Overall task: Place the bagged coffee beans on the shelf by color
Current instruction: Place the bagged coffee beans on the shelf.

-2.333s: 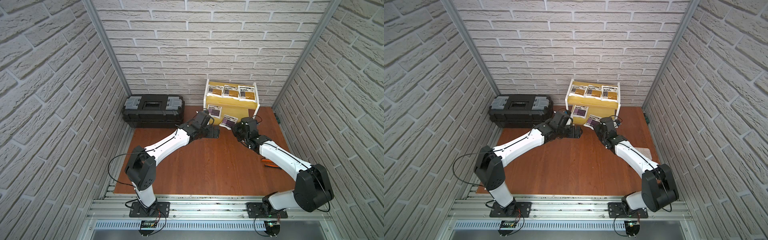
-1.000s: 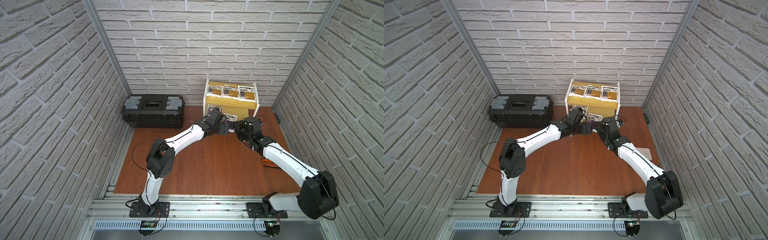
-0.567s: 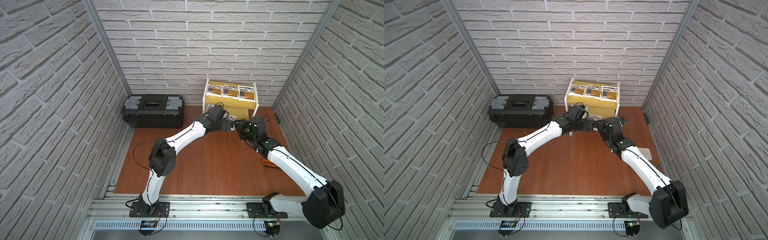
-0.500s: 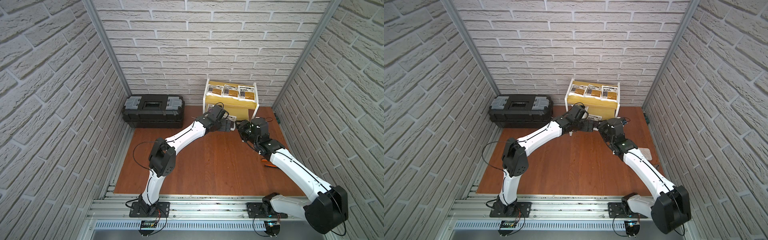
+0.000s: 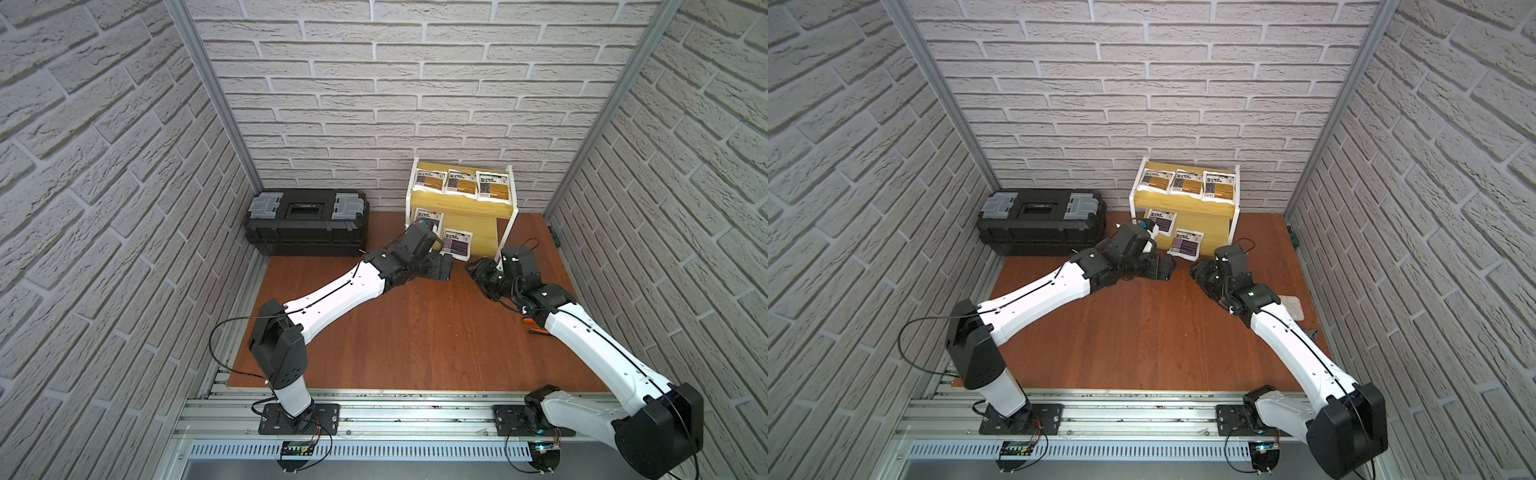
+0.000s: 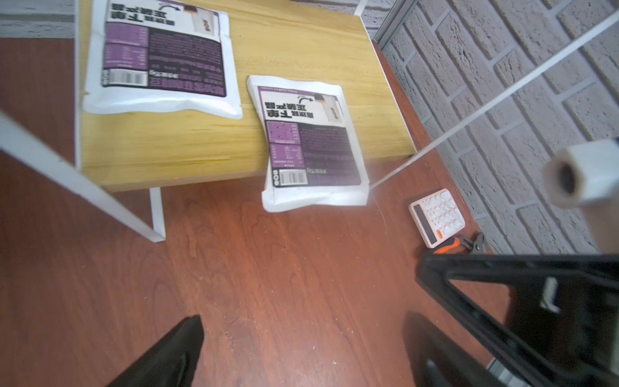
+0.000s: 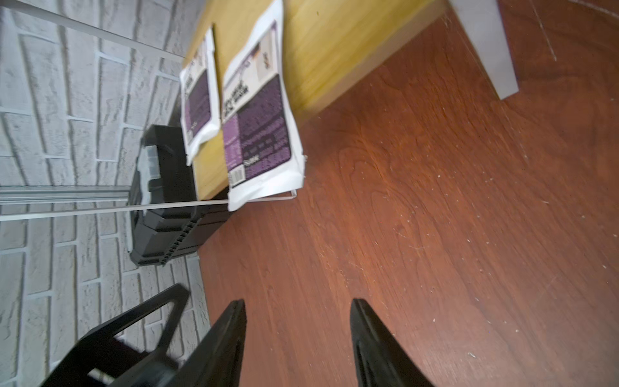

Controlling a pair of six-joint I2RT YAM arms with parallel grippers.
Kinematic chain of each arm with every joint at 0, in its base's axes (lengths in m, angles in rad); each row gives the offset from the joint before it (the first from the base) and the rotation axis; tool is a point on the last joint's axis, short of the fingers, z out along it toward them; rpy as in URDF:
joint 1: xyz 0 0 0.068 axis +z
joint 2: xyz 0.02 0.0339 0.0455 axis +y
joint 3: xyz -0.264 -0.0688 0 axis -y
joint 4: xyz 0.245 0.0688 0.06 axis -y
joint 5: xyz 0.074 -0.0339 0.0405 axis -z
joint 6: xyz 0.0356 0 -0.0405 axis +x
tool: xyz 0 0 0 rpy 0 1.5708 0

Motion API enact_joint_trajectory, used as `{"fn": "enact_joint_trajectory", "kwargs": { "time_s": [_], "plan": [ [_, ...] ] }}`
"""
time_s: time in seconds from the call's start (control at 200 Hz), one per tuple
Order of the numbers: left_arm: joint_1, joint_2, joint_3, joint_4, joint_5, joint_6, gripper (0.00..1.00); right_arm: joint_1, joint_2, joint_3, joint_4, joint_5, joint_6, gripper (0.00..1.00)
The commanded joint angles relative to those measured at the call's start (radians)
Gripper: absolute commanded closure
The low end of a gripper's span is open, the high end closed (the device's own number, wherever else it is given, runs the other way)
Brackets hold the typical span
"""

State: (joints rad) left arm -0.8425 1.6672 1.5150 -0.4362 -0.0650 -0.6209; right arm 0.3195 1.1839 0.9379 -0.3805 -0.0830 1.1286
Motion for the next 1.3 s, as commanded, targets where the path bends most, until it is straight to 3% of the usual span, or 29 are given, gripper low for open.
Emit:
{"fn": "enact_joint_trajectory", "kwargs": {
  "time_s": [0.0,0.355,0.7,1.3],
  "plan": [
    [0.016,-0.076,-0.051,0.016,-0.108,0.002,0.01,0.032,0.052,0.013,0.004,-0.009,-0.026,0.46],
    [0.112,-0.198,-0.174,0.001,-0.151,-0.020,0.02,0.087,0.233,0.127,0.022,0.124,0.056,0.48],
    [0.131,-0.248,-0.223,0.005,-0.146,-0.027,0.01,0.071,0.358,0.262,-0.012,0.280,0.073,0.48],
    [0.131,-0.252,-0.236,0.011,-0.127,-0.038,0.01,0.035,0.454,0.348,0.027,0.262,0.071,0.48]
  ]
}}
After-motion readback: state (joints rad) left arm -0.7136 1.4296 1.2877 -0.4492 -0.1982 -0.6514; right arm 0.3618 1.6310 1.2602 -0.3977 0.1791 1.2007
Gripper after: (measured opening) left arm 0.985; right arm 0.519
